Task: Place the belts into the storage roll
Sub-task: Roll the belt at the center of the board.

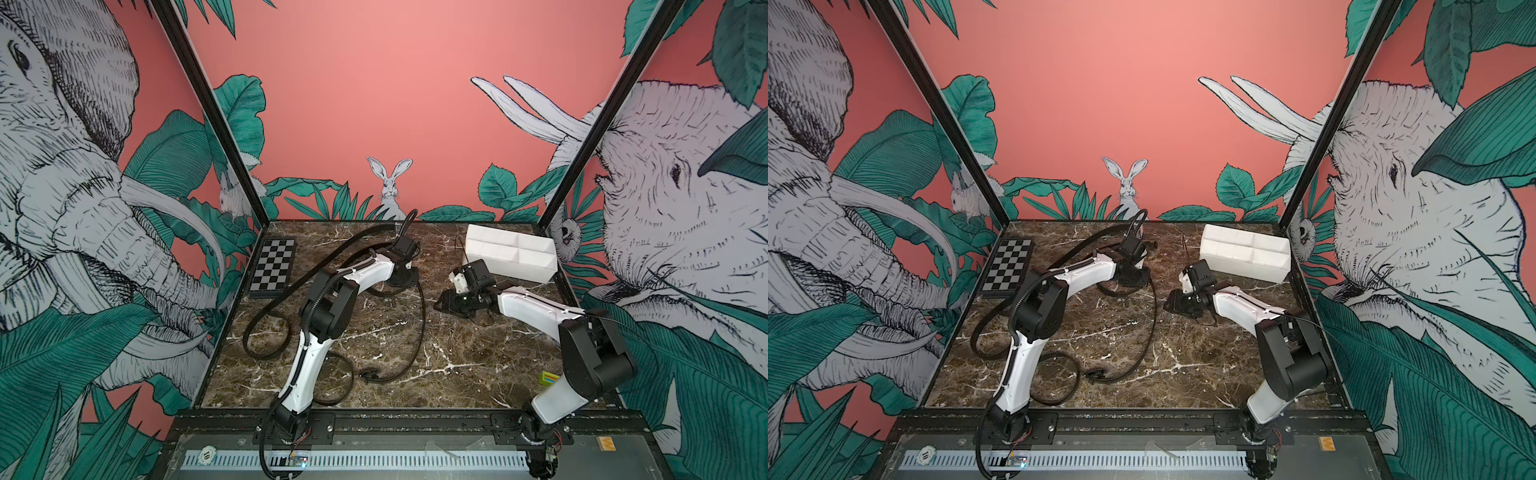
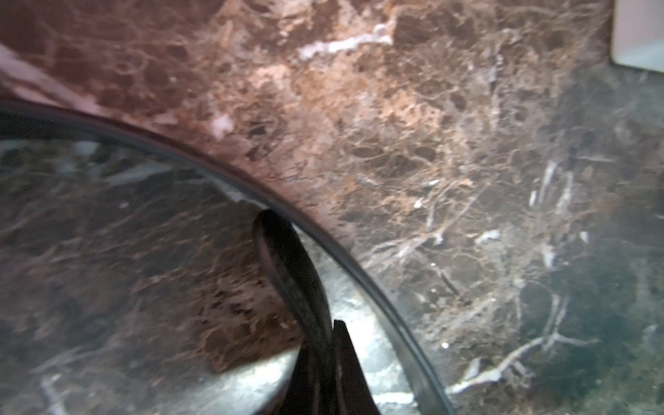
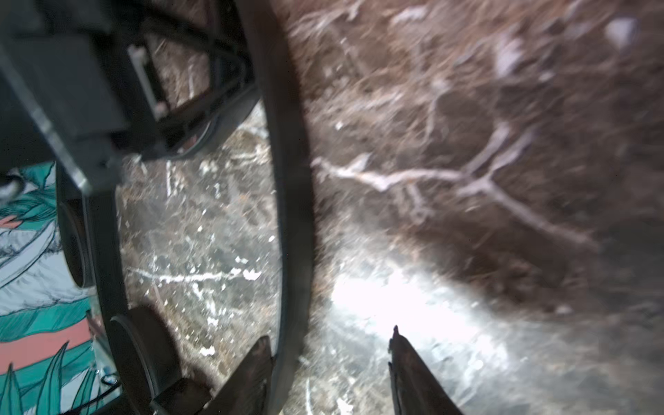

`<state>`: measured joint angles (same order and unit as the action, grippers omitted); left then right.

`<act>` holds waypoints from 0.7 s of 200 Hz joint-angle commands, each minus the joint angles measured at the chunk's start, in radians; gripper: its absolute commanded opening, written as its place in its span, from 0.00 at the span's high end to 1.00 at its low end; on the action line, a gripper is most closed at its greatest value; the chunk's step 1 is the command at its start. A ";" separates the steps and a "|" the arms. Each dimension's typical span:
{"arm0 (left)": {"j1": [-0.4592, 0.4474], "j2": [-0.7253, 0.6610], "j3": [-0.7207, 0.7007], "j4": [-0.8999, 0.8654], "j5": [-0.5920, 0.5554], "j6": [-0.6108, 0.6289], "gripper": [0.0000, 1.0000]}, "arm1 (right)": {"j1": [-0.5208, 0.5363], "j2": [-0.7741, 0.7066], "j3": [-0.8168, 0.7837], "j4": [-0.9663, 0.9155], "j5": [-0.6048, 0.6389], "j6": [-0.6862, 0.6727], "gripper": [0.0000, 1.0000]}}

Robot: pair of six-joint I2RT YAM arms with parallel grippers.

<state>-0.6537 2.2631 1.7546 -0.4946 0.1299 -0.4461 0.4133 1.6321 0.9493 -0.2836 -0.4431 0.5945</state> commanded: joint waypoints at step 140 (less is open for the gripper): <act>-0.156 -0.023 0.013 -0.091 0.082 -0.014 0.56 | -0.033 -0.328 -0.192 -0.155 0.035 0.006 0.52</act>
<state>-0.8108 2.3215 1.8282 -0.4961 0.2871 -0.4786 0.4347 1.3949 0.7166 -0.2497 -0.4923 0.6914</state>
